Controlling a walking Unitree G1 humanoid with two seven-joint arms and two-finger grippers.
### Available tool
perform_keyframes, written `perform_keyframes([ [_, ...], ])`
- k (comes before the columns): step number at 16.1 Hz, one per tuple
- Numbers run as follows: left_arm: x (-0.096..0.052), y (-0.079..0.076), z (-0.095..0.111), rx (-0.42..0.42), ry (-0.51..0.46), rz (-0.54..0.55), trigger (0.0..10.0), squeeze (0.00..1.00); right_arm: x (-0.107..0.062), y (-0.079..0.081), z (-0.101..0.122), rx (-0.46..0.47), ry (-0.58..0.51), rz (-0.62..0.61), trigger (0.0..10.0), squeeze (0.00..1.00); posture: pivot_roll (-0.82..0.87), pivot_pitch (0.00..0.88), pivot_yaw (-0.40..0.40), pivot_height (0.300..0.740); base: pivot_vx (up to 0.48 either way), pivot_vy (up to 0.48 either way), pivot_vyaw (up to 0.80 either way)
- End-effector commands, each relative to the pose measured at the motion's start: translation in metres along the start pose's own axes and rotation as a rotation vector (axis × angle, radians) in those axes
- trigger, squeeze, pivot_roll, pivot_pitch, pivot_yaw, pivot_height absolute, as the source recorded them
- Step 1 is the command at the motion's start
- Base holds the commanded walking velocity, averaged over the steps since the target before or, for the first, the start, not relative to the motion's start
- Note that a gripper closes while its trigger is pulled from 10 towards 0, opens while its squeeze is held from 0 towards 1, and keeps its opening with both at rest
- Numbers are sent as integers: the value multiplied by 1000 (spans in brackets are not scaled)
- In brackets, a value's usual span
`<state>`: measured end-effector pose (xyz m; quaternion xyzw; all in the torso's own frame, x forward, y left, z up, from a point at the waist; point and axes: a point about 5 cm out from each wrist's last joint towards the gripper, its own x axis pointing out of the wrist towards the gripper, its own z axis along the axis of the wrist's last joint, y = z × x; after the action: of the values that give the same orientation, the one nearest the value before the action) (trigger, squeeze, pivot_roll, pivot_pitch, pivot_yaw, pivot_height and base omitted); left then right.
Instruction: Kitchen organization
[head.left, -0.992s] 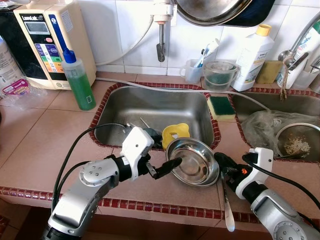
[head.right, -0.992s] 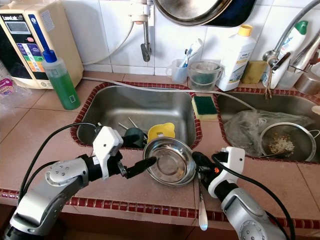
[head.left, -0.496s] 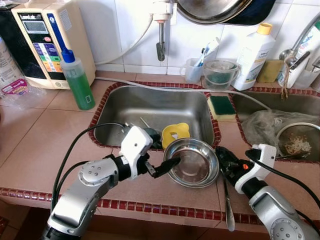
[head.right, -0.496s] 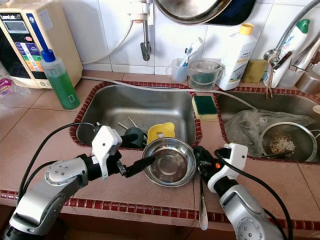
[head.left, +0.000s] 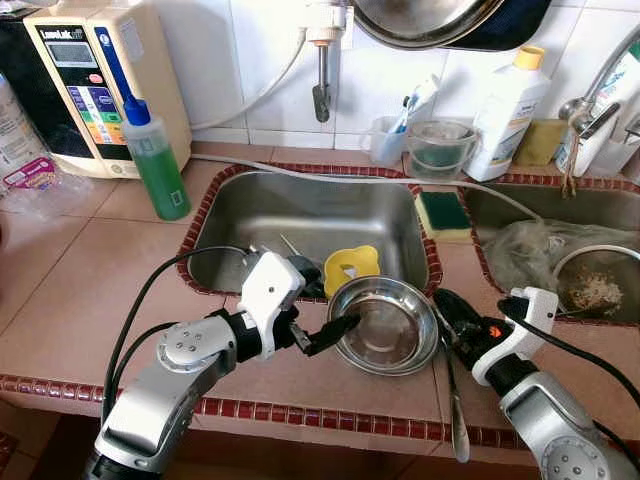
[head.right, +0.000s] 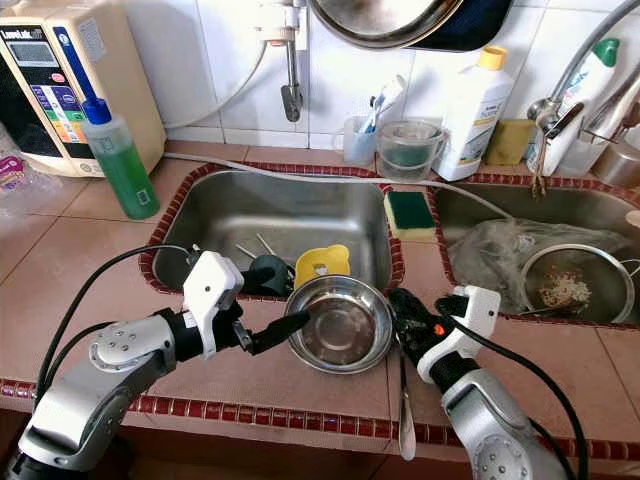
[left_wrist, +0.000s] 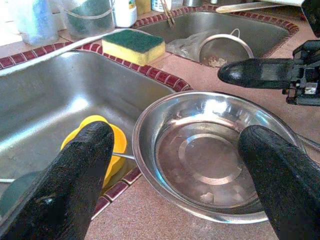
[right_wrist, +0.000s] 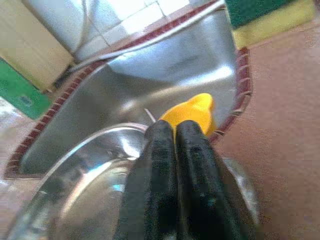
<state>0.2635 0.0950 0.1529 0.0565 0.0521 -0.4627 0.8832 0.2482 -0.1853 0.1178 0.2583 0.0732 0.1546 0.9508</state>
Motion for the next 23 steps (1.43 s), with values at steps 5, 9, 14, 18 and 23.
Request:
perform_keyframes([
  [5, 0, -1, 5, 20, -12, -11, 10000, 0, -1, -3, 9, -1, -27, 17, 10000, 1000, -160, 44, 28, 740, 0, 0, 0],
  [9, 0, -2, 6, 19, -15, -12, 10000, 0, -2, -7, 7, -7, -3, 19, 10000, 1000, -159, 49, 24, 740, 0, 0, 0],
  [14, -1, 0, 6, 22, -13, -7, 10000, 0, -1, -6, 3, 6, 27, 44, 10000, 1000, -156, 52, 25, 740, 0, 0, 0],
  [18, -1, 0, 6, 21, -15, -4, 10000, 0, 5, -4, 0, 16, 62, 54, 10000, 0, -152, 53, 24, 740, 0, 0, 0],
  [23, -2, 0, 7, 21, -16, -3, 10000, 0, 14, -2, 3, 17, 65, 69, 10000, 0, -150, 57, 23, 740, 0, 0, 0],
])
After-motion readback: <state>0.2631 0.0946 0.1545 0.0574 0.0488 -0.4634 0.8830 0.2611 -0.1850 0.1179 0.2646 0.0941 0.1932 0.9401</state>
